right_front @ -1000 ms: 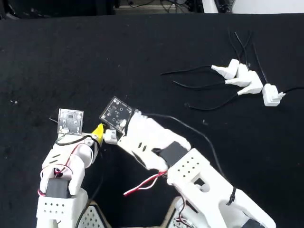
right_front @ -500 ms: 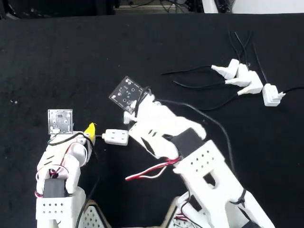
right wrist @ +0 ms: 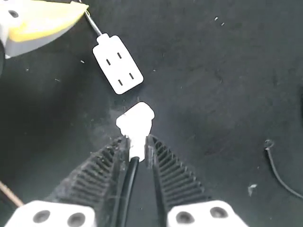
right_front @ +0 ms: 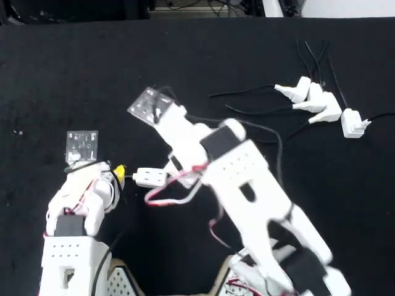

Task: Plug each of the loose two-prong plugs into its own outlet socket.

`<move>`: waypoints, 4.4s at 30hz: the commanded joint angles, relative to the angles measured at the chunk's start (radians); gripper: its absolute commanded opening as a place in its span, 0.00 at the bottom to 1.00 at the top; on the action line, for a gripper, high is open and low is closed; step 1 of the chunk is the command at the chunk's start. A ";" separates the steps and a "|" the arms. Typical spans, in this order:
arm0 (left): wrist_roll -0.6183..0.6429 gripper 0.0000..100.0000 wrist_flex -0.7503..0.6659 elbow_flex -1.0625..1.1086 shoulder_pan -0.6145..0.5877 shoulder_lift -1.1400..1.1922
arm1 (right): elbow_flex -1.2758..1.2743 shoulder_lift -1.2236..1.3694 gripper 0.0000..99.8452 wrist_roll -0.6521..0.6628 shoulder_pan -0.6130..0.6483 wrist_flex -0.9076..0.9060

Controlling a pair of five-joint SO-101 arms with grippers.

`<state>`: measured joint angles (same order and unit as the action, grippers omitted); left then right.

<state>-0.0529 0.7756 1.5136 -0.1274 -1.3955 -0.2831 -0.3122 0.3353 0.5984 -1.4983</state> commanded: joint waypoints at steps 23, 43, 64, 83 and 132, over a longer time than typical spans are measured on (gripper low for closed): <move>0.020 0.21 -0.169 -0.105 0.101 0.334 | 0.414 0.414 0.01 -0.114 0.066 -0.054; 0.399 0.21 -0.281 -0.117 0.102 0.334 | 0.153 0.194 0.01 -0.219 0.126 0.226; 0.407 0.21 -0.282 -0.111 0.163 0.334 | 0.134 0.162 0.01 -0.213 0.101 0.219; 0.295 0.21 -0.146 -0.160 -0.179 0.345 | 0.142 0.259 0.01 -0.216 0.055 0.035; 0.293 0.21 -0.147 -0.160 -0.182 0.334 | 0.283 0.478 0.01 -0.400 0.069 0.021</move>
<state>0.2478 0.6314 1.4016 -0.2992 -1.0533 -0.0345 0.1695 -0.0637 0.6352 -1.4753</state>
